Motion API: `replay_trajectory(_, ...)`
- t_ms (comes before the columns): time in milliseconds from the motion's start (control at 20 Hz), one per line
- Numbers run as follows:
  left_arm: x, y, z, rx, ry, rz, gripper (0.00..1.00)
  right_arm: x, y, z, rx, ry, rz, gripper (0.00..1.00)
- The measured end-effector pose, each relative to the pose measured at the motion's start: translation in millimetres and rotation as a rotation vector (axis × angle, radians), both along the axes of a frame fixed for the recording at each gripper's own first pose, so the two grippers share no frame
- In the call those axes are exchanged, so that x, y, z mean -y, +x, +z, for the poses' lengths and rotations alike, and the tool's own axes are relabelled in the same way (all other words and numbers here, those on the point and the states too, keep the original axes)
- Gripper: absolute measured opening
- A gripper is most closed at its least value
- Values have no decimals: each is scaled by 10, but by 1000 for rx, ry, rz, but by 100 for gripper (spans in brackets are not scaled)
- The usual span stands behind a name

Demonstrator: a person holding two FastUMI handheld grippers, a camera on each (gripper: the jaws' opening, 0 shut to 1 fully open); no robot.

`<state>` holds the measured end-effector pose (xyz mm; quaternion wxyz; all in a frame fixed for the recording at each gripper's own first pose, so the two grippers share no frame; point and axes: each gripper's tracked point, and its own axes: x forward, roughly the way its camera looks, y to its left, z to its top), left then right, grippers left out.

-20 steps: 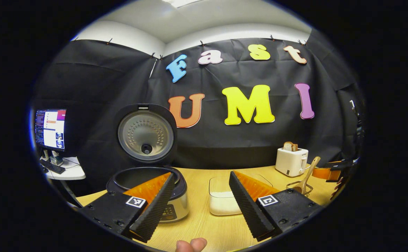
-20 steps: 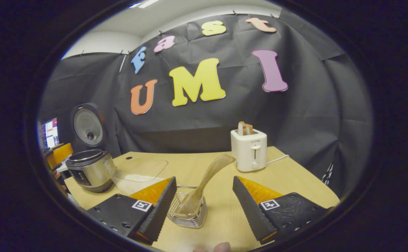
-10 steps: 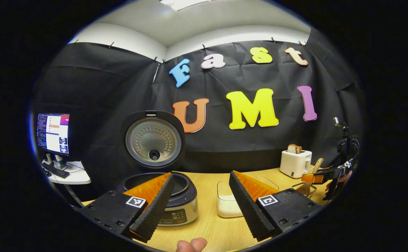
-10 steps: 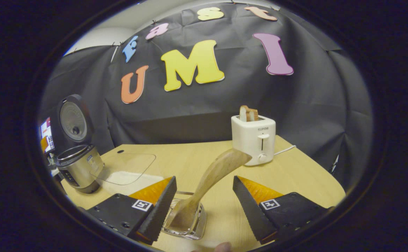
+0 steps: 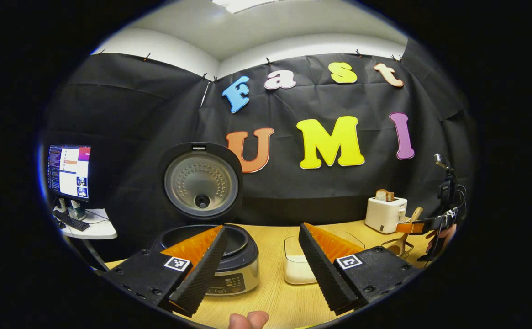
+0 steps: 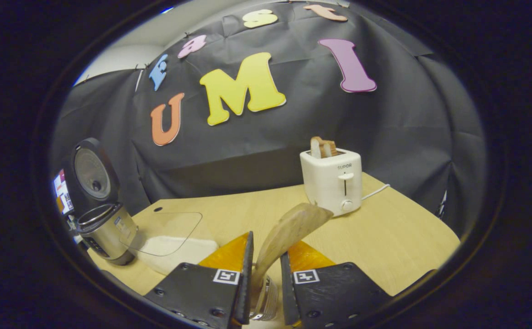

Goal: Close the left gripper, press the button to open the rice cooker; take a wooden spoon from the chopstick holder with the right hand, scoop a spoonful of rice and pour it into the rice cooker, then put the wooden spoon back into the chopstick holder.

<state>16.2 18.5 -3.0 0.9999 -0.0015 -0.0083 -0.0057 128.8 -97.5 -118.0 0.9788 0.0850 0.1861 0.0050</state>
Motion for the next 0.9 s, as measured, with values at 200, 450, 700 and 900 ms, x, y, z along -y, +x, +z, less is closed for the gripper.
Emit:
replay_trajectory(200,-14,-20,23,3,-2,0,100,-110,-45,66,8,52,30,12)
replay_trajectory(450,-52,-33,64,10,-4,6,100,-235,-120,124,17,12,60,0)
replay_trajectory(700,-184,-31,33,-8,-13,23,100,-280,-185,381,74,-20,60,0)
replay_trajectory(900,-293,-24,54,-11,-16,39,100,-320,-202,557,107,-52,50,0)
